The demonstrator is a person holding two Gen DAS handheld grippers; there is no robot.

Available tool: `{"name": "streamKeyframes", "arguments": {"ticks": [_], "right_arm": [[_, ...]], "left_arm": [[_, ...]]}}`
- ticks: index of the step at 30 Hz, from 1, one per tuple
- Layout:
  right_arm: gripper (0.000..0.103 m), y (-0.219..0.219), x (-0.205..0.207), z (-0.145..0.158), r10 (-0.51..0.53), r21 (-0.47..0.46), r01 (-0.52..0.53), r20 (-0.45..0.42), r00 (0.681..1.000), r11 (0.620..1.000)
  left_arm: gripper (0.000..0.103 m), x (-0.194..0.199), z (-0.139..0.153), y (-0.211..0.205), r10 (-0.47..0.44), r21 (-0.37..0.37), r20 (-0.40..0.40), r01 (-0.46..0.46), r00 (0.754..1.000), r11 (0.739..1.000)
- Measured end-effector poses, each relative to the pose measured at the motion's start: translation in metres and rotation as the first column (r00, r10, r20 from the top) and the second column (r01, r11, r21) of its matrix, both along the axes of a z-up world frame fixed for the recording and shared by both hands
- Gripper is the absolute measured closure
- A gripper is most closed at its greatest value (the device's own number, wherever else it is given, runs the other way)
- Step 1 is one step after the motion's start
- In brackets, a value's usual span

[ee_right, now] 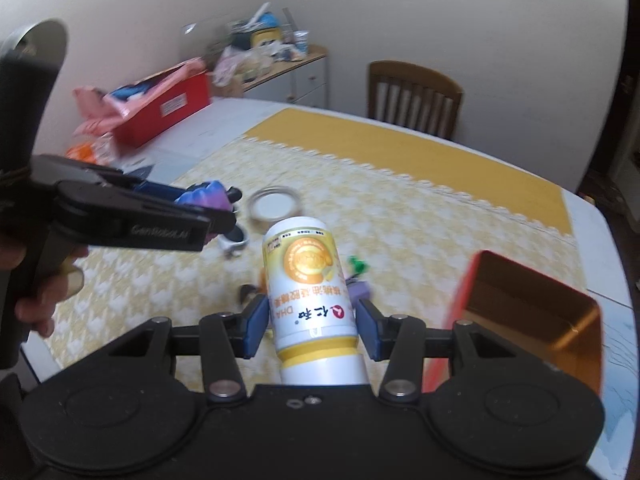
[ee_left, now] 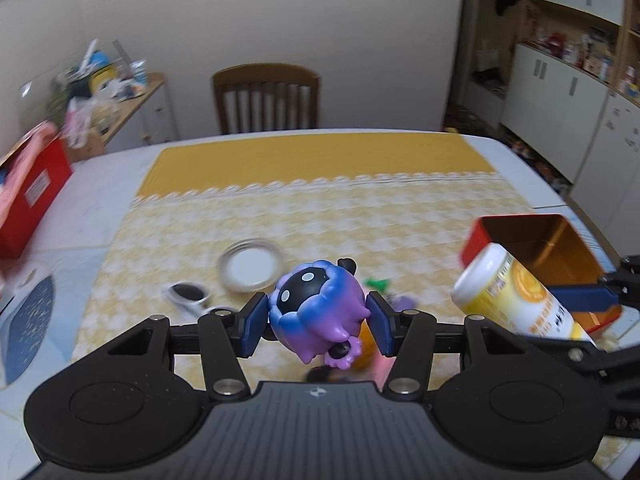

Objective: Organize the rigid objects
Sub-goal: 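Carry the toy figure with the left tool while the right tool carries the bottle to the red tin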

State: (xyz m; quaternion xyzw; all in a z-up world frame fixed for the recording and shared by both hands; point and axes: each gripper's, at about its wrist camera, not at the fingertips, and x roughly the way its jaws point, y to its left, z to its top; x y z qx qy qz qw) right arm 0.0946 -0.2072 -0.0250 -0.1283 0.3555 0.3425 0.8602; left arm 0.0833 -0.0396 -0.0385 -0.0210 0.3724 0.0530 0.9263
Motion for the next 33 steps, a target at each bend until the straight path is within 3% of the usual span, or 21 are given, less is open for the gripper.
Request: {"name": "streamKeyframes", "arguments": {"ticks": [12,17,22,33], "right_arm": [[0.056,-0.079,0.039,-0.003,-0.221,0.007,0.221,-0.001,0.975,0.975],[0.056,-0.105,0.057,-0.015,-0.289,-0.012,0.289,-0.023,0.957,0.957],[0.056,-0.119,0.074,-0.027,-0.332,-0.026,0.331,-0.041,0.942,0.943],[0.056,-0.13,0.095,-0.054,-0.366,-0.089,0.359,-0.079,0.927,0.929]], "left_arm": [[0.05,0.05,0.011,-0.09,-0.209,0.007,-0.005,0.209,0.978,0.978],[0.05,0.078,0.005,-0.115,-0.26,-0.037,-0.046,0.258,0.965,0.965],[0.05,0.107,-0.003,-0.138,-0.293,-0.067,-0.076,0.288,0.953,0.955],[0.05,0.153,-0.031,-0.176,-0.338,-0.057,-0.148,0.333,0.929,0.941]]}}
